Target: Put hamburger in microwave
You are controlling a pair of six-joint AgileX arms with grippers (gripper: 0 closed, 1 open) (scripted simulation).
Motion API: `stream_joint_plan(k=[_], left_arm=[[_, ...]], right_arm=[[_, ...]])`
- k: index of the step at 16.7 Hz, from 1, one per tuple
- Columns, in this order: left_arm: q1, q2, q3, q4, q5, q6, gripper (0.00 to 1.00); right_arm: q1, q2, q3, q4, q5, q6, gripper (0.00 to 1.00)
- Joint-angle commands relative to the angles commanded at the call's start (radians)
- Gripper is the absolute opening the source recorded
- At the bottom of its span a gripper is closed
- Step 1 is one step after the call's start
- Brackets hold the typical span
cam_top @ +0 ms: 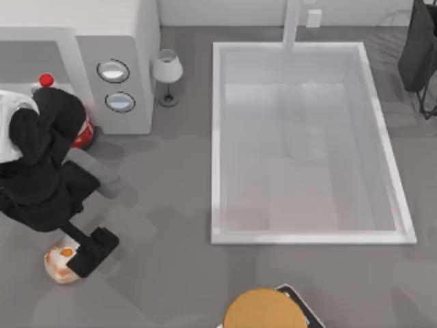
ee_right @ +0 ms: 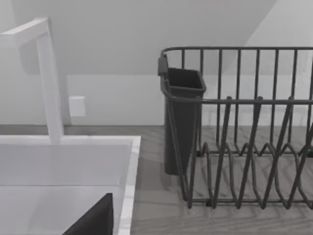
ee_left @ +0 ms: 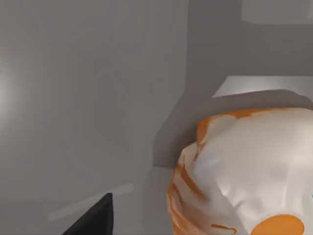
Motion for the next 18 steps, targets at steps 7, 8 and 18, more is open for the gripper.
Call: stream_joint_plan(k=[7,8,18], left_arm=[[0.0,0.092,-0.087,0.172,0.0,0.002,1.0],[0.0,0.092,-0.087,0.172,0.0,0.002,1.0],[0.0,0.092,-0.087,0.172,0.0,0.002,0.32]], right_arm=[[0.0,0.0,0.0,0.0,0.0,0.0,1.0],[0.0,0.0,0.0,0.0,0.0,0.0,1.0],[0.0,0.0,0.0,0.0,0.0,0.0,1.0]])
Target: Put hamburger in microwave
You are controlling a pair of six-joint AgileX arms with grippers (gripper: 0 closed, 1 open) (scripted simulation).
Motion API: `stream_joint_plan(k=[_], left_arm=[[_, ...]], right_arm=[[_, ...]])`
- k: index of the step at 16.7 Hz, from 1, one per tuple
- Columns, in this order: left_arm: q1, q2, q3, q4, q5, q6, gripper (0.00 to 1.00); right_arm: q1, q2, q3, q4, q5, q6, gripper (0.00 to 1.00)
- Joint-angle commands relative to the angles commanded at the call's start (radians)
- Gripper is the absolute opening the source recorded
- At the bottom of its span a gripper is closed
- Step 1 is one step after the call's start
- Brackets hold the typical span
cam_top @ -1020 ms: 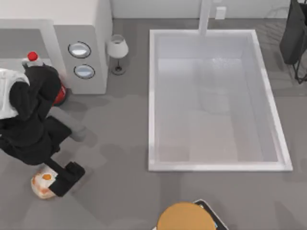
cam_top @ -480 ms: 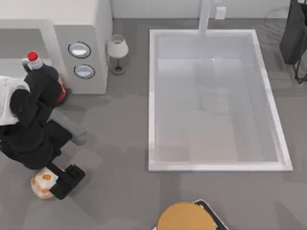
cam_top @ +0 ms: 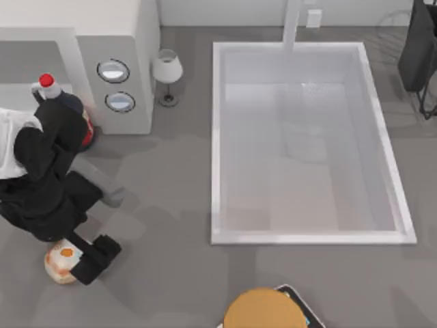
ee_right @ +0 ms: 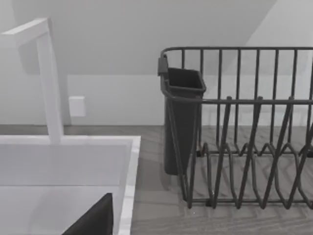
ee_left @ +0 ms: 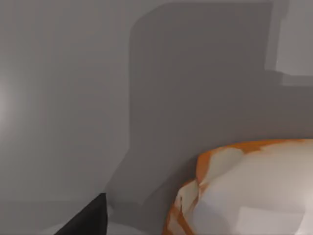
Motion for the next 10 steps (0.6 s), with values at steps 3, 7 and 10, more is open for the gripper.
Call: stream_joint_plan(k=[3,7,10], left_arm=[[0.0,0.0,0.0,0.0,0.0,0.0,0.1],[0.0,0.0,0.0,0.0,0.0,0.0,0.0],[0.0,0.0,0.0,0.0,0.0,0.0,0.0]], right_arm=[[0.0,0.0,0.0,0.0,0.0,0.0,1.0],[0.0,0.0,0.0,0.0,0.0,0.0,1.0],[0.0,0.0,0.0,0.0,0.0,0.0,1.0]])
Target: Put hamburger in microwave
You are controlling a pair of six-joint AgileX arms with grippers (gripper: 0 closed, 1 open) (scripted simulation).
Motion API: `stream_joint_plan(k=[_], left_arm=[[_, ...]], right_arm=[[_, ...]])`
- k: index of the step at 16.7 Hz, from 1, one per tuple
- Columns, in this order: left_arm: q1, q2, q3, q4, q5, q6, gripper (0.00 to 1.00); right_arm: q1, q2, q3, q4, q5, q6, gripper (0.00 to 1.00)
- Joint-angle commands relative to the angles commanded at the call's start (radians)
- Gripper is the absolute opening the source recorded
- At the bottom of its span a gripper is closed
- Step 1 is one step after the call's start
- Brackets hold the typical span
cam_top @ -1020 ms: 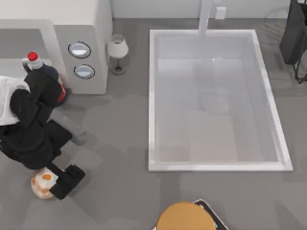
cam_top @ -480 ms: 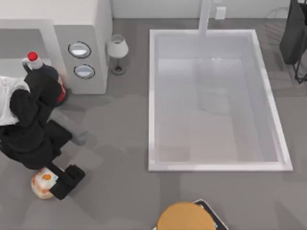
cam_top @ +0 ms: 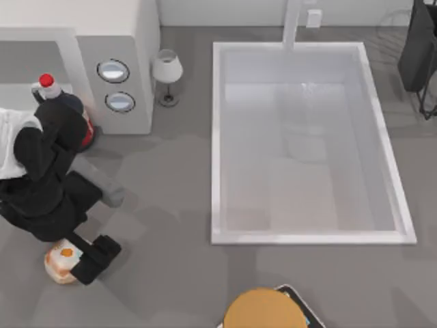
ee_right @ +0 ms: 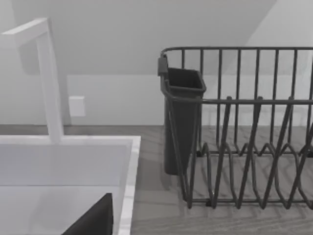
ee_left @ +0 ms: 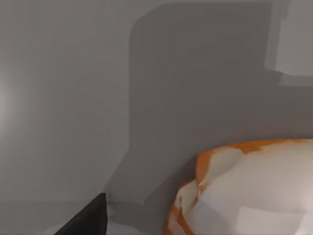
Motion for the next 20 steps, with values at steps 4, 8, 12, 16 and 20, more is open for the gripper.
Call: stream_joint_plan(k=[4,8,12,16,20], left_arm=[[0.002,-0.068,0.031,-0.064,0.015,0.001,0.0],[0.0,-0.107,0.114,-0.182,0.015,0.001,0.0],[-0.001,-0.181,0.23,-0.403,0.015,-0.003,0.0],[-0.001,-0.229,0.287,-0.482,0.014,-0.006,0.0],[0.0,-0.225,0.284,-0.479,0.014,-0.004,0.0]], right_arm=[[0.0,0.0,0.0,0.0,0.0,0.0,1.0],[0.0,0.0,0.0,0.0,0.0,0.0,1.0],[0.0,0.0,0.0,0.0,0.0,0.0,1.0],[0.0,0.0,0.0,0.0,0.0,0.0,1.0],[0.0,0.0,0.0,0.0,0.0,0.0,1.0]])
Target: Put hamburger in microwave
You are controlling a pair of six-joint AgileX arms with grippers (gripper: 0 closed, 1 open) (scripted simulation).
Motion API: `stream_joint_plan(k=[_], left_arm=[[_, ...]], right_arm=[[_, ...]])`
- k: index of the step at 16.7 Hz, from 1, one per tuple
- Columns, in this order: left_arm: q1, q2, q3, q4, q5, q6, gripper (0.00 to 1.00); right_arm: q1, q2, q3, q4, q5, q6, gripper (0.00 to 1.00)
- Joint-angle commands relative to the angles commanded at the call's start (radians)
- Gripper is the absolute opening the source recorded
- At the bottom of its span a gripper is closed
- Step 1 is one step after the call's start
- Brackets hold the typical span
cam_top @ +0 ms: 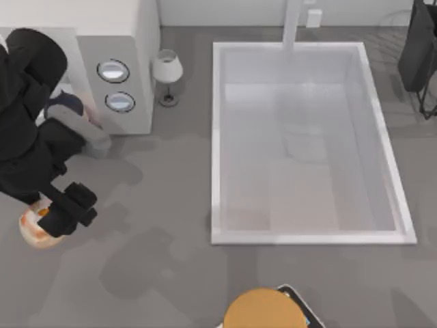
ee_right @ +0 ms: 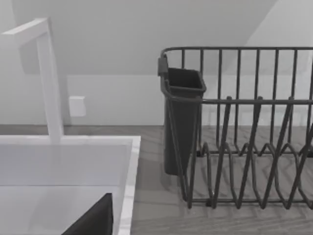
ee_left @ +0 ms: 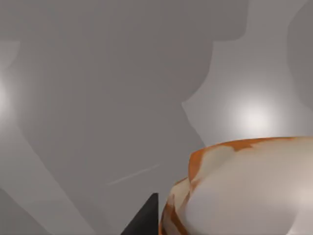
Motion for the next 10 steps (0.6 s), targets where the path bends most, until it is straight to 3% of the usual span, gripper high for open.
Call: stream_joint_plan(k=[4,10], left_arm=[[0.033,0.016,0.098,0.103,0.005,-0.022,0.0],[0.144,0.18,0.362,0.504,0.019,-0.101,0.0]], right_arm=[[0.0,0.0,0.0,0.0,0.0,0.0,1.0],[0.0,0.0,0.0,0.0,0.0,0.0,1.0]])
